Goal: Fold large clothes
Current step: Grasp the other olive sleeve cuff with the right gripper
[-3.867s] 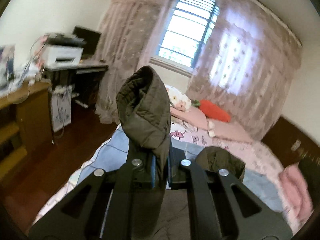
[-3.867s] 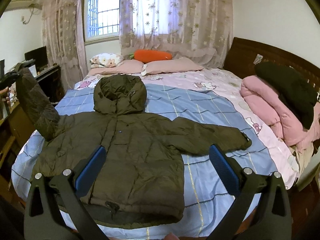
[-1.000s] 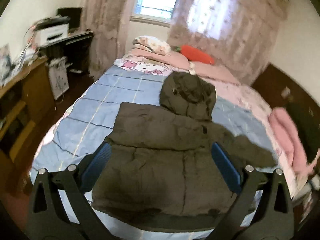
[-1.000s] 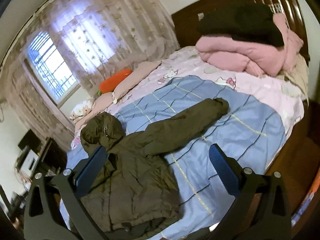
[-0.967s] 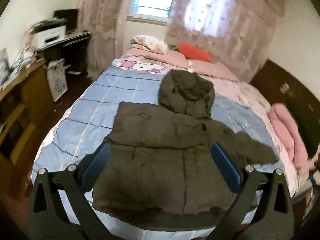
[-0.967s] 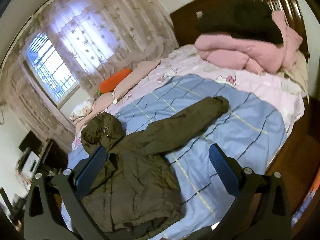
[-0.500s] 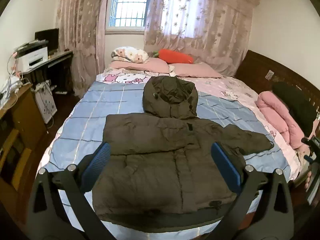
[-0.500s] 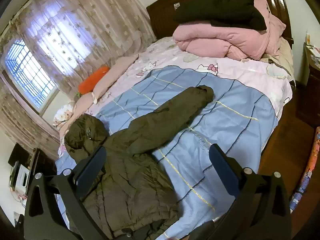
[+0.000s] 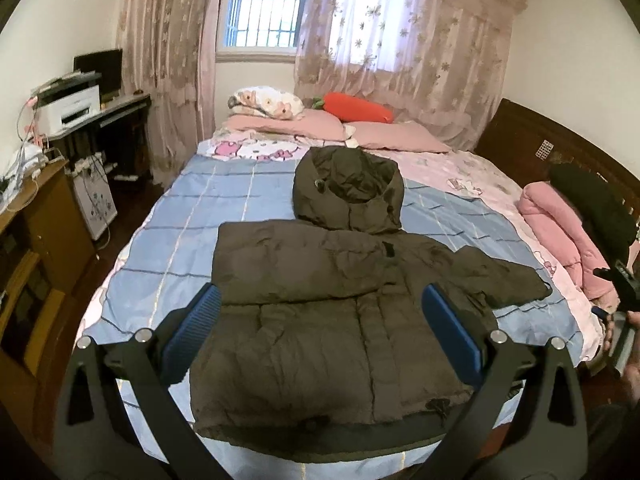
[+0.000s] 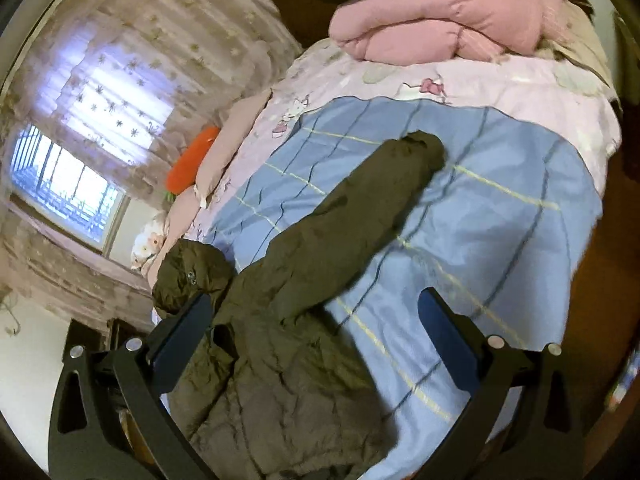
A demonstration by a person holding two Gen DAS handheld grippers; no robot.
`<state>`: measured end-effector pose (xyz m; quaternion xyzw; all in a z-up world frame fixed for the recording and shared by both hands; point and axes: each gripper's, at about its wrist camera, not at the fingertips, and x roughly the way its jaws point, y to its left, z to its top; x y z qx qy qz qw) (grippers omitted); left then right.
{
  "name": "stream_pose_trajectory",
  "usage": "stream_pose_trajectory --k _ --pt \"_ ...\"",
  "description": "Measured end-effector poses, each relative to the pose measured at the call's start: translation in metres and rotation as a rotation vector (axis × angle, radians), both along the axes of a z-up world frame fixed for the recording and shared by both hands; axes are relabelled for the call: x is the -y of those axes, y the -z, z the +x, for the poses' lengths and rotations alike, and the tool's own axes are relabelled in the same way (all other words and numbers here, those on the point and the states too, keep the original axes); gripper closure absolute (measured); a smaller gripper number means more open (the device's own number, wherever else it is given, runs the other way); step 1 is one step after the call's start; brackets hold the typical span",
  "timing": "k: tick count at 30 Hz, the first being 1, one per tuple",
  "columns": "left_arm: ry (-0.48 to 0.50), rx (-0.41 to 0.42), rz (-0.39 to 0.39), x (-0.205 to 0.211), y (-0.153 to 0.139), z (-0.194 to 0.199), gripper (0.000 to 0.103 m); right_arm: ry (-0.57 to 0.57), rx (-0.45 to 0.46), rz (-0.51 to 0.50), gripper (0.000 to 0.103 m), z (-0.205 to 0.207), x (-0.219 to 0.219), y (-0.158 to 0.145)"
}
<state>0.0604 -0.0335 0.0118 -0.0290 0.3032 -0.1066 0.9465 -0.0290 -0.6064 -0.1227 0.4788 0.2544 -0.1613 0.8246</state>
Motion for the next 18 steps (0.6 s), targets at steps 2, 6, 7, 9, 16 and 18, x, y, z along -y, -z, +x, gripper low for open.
stream_pose_trajectory --k 2,6,7,9,16,18 --pt "-0.002 -0.015 -0.003 0.0 0.003 0.002 0.002 -0.035 0.045 0.092 0.001 0.012 0.016 0.015" --pt "0.006 -0.015 -0.003 0.0 0.004 0.003 0.002 -0.05 0.116 0.237 0.001 0.022 0.048 0.041" --pt "0.01 -0.018 -0.005 0.0 0.005 0.004 0.002 -0.043 0.13 0.254 0.001 0.024 0.056 0.047" --pt "0.014 -0.021 -0.006 0.0 0.007 0.005 0.002 -0.026 0.128 0.268 0.001 0.028 0.07 0.056" --pt "0.013 -0.044 -0.016 0.001 0.012 0.011 0.002 0.012 0.112 0.351 0.001 0.042 0.105 0.105" --pt "0.018 -0.05 -0.015 0.004 0.014 0.012 0.002 0.038 0.11 0.369 0.001 0.046 0.115 0.12"
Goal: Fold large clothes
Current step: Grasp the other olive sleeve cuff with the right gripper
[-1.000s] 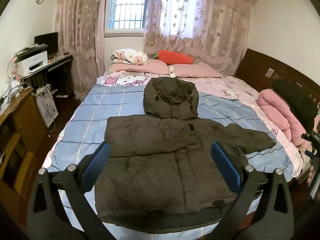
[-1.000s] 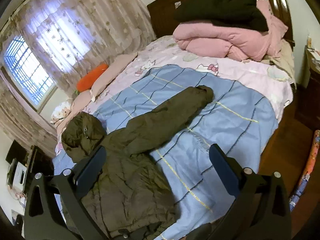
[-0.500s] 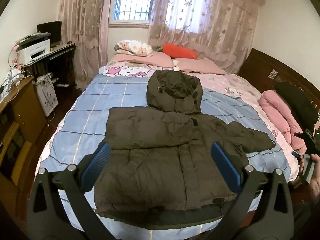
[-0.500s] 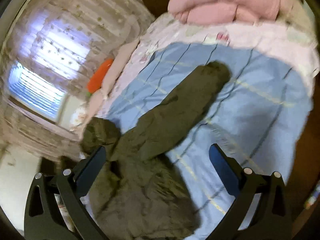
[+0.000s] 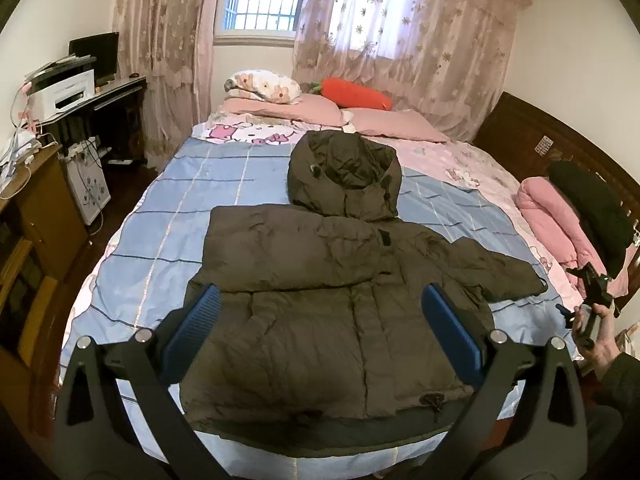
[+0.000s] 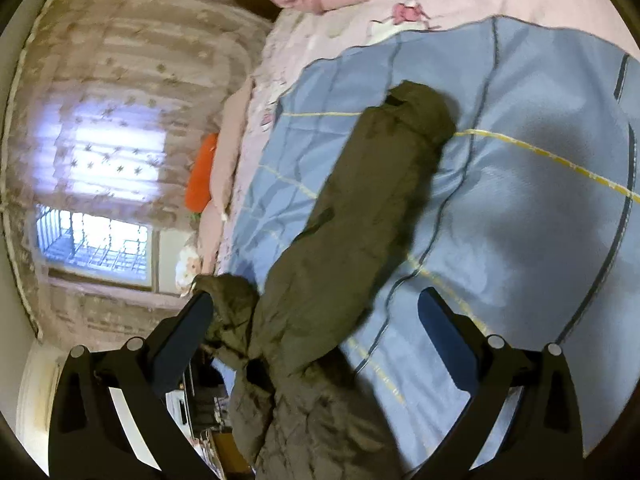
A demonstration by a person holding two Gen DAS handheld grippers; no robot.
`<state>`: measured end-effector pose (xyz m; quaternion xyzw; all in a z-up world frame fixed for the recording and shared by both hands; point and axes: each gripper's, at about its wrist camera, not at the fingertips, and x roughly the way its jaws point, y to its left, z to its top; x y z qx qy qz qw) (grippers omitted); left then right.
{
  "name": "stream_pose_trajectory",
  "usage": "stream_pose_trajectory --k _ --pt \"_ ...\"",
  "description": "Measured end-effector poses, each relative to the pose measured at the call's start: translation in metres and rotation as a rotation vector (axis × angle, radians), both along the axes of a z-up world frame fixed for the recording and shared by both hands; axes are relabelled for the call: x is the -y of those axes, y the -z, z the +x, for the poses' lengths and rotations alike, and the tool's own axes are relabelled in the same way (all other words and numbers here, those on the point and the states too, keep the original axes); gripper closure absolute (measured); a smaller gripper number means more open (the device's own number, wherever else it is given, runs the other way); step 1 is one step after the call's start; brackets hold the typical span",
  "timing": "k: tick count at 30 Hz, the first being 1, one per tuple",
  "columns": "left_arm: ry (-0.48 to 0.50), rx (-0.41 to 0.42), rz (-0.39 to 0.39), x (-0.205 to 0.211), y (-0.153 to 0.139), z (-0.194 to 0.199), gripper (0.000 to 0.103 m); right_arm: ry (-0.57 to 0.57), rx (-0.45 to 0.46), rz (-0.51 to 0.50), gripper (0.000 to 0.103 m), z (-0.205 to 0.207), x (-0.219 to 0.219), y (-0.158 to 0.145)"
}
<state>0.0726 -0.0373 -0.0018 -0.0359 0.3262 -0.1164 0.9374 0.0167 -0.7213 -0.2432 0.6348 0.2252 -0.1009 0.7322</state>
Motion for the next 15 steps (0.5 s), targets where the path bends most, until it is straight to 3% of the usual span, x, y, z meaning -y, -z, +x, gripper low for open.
stream_pose_trajectory --k 9,15 --pt "0.026 -0.02 0.019 0.013 0.006 0.005 0.002 0.068 -0.021 0.036 0.002 0.022 0.029 0.044" --pt "0.022 -0.046 0.032 0.016 0.013 0.009 0.002 0.072 0.0 0.08 0.015 0.047 0.039 0.072"
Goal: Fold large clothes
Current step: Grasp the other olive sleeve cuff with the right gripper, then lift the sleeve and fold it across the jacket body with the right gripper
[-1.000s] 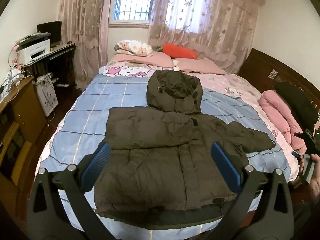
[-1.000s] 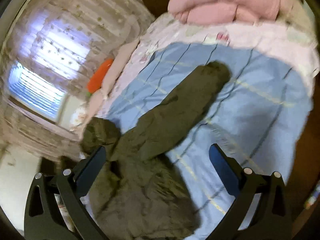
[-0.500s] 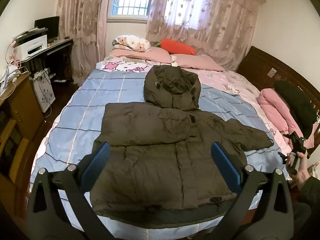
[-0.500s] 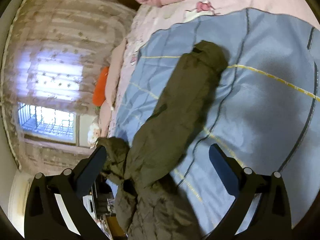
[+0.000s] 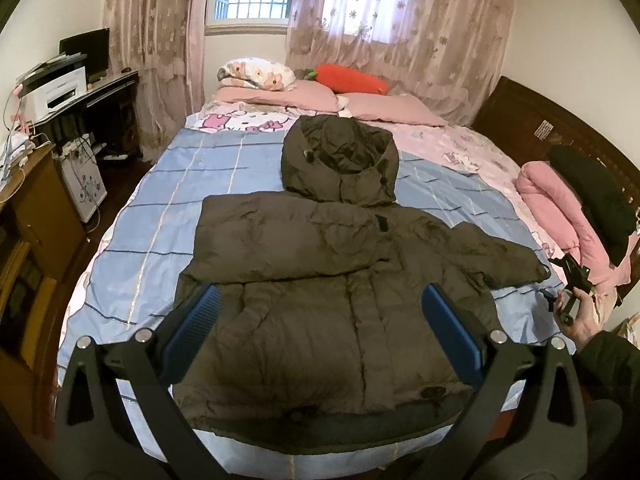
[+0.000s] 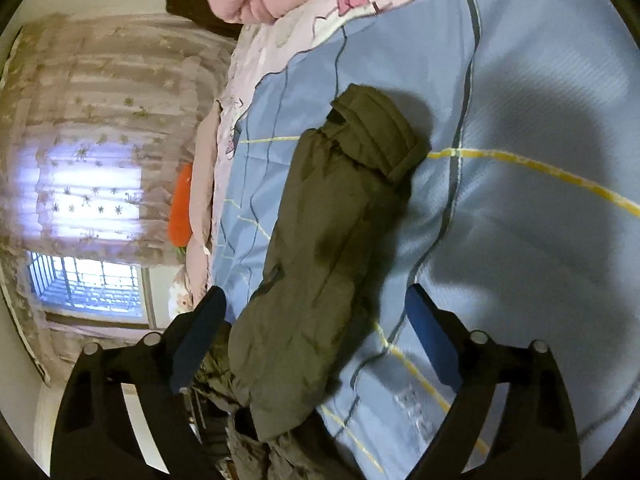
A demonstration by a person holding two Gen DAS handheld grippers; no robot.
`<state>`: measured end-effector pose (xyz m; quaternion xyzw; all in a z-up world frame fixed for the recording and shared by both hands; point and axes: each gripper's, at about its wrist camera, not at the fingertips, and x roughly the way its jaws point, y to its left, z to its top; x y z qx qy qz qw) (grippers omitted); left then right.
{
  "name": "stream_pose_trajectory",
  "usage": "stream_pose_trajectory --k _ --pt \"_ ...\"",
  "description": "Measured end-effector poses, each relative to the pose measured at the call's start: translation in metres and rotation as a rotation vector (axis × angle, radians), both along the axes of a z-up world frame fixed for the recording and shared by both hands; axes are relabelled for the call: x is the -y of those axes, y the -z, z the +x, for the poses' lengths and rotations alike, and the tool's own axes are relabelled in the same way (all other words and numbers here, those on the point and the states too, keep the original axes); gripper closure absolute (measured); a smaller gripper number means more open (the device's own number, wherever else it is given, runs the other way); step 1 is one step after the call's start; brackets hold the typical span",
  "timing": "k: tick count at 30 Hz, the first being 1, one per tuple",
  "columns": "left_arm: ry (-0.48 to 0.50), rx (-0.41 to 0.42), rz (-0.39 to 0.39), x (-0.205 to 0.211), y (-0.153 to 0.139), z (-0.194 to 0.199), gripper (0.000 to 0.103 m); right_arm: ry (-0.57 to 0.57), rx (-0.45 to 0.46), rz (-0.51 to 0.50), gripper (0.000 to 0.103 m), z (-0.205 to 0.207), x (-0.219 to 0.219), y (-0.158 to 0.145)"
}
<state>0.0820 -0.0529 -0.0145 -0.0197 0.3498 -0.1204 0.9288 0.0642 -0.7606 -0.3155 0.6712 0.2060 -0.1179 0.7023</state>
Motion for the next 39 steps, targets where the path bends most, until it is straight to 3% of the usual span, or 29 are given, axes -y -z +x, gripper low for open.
stream_pose_trajectory --k 4,12,18,21,23,26,31,39 --pt "-0.006 -0.023 0.012 -0.001 0.006 0.006 0.002 -0.007 0.002 -0.019 0.023 0.017 0.004 0.008" --pt "-0.005 -0.059 0.021 0.001 0.014 0.013 0.002 0.031 -0.051 -0.01 0.029 0.041 0.015 0.024" --pt "0.001 -0.078 0.041 0.007 0.02 0.017 0.002 0.062 -0.074 -0.024 0.045 0.049 0.025 0.035" --pt "-0.007 -0.086 0.045 0.005 0.023 0.02 0.002 0.066 -0.099 -0.063 0.062 0.052 0.025 0.033" --pt "-0.011 -0.088 0.045 0.005 0.023 0.021 0.002 0.062 -0.111 -0.111 0.084 0.052 0.022 0.029" --pt "-0.008 -0.085 0.046 0.005 0.022 0.021 0.002 0.053 -0.125 -0.187 0.094 0.055 0.018 0.019" --pt "0.003 -0.073 0.054 0.003 0.02 0.02 0.002 0.02 -0.176 -0.412 0.098 0.063 0.005 -0.017" --pt "-0.028 -0.037 0.038 -0.003 0.012 0.015 0.002 -0.016 -0.232 -0.626 0.099 0.071 -0.013 -0.073"
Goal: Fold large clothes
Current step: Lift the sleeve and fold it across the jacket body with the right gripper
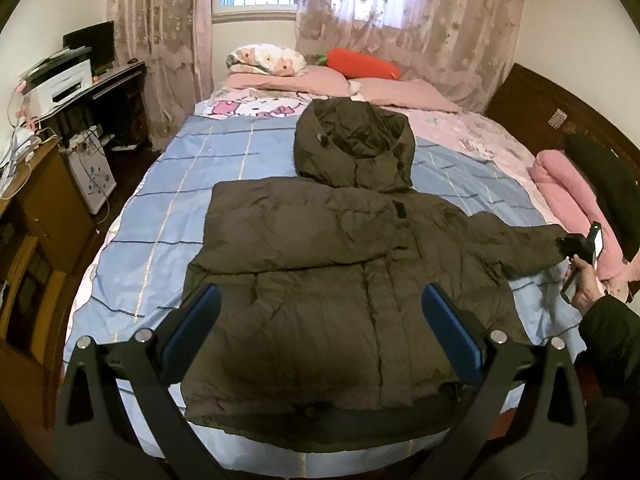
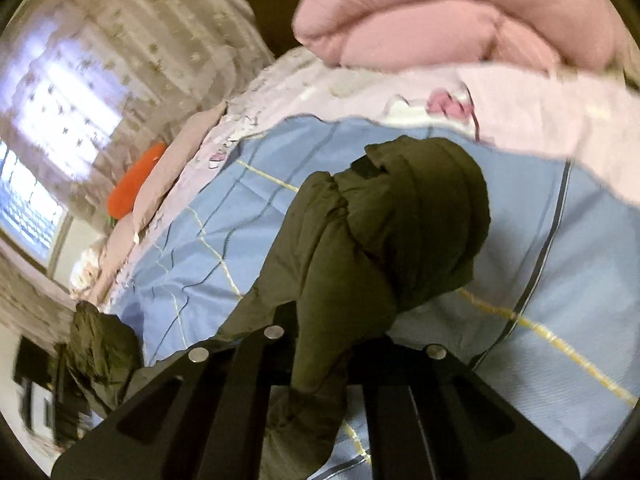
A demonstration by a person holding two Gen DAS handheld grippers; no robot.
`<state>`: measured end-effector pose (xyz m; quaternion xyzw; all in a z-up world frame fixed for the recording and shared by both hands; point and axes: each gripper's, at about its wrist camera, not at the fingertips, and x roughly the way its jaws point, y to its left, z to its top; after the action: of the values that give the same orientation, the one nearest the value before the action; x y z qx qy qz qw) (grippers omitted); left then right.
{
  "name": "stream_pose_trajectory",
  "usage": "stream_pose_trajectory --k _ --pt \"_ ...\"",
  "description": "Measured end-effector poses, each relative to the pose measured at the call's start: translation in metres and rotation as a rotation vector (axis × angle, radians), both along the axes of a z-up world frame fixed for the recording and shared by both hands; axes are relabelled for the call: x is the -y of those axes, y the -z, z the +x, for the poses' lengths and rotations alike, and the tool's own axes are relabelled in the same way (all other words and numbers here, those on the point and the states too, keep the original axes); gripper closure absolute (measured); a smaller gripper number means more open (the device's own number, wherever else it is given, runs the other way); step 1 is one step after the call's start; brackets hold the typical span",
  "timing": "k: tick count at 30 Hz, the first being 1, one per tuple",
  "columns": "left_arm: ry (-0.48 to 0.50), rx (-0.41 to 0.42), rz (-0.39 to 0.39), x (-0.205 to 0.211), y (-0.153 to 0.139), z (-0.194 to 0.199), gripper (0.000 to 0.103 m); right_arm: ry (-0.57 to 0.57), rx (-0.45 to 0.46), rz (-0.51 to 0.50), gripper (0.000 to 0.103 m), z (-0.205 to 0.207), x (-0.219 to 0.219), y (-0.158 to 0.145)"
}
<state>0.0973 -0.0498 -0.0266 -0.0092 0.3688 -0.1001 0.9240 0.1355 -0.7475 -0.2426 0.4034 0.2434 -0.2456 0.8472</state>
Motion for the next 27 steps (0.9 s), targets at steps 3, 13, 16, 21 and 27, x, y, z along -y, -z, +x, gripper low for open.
stream_pose_trajectory --k 3,13,16,21,27 --pt "-0.017 0.021 -0.005 -0.007 -0.005 -0.002 0.002 -0.015 -0.012 -0.083 0.099 0.003 -0.014 -0.028" --pt "-0.043 0.079 -0.019 -0.024 -0.021 -0.014 0.002 -0.102 0.019 -0.331 0.099 0.023 -0.085 -0.134" --pt "-0.055 0.094 -0.031 -0.029 -0.026 -0.016 0.002 -0.134 0.023 -0.431 0.099 0.031 -0.116 -0.163" --pt "-0.084 0.123 -0.067 -0.047 -0.036 -0.023 0.002 -0.219 0.039 -0.576 0.099 0.047 -0.173 -0.202" --pt "-0.115 0.152 -0.1 -0.067 -0.044 -0.032 0.002 -0.305 0.046 -0.684 0.099 0.075 -0.245 -0.225"
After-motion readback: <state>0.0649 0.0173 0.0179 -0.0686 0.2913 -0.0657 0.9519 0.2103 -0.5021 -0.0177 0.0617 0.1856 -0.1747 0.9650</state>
